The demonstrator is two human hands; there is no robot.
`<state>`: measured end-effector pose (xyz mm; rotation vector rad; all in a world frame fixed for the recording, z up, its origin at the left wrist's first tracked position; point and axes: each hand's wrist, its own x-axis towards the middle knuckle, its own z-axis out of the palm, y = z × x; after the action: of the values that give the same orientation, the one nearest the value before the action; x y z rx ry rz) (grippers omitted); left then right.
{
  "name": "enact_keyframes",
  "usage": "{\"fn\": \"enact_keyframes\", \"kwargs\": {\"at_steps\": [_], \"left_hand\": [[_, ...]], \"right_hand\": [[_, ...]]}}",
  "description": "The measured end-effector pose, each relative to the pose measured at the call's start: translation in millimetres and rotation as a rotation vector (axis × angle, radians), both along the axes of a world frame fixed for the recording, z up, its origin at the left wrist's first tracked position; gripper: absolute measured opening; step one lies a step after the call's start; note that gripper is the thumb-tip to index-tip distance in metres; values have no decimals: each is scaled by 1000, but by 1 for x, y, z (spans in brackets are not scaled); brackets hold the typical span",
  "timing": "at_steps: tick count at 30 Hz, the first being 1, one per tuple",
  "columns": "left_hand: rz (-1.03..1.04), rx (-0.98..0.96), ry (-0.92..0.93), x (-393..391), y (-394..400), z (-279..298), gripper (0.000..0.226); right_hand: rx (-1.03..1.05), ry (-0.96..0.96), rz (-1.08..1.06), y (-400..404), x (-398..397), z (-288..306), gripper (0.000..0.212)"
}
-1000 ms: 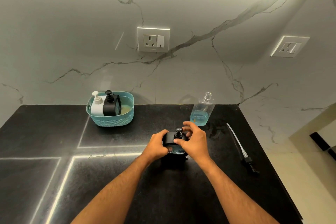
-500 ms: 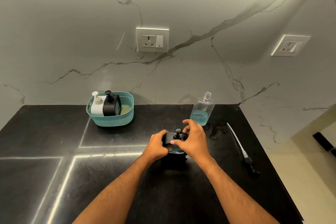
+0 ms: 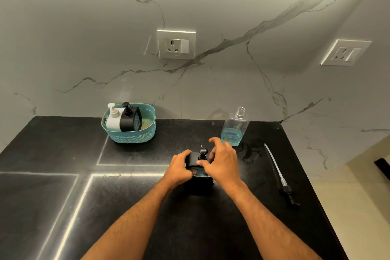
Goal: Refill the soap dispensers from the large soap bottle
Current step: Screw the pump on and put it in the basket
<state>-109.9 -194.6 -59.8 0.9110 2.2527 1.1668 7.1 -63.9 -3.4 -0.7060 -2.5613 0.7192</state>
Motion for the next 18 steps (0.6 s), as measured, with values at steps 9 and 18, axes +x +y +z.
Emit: {"fn": "enact_keyframes", "kwargs": {"at_steps": [9,18], "left_hand": [[35,-53,17,7,1,9,40],[35,-82,22,11,1,16,41]], "right_hand": [[-8,-30,40,2,-3,3,77],[-109,-75,77,5,-6,7,77]]}}
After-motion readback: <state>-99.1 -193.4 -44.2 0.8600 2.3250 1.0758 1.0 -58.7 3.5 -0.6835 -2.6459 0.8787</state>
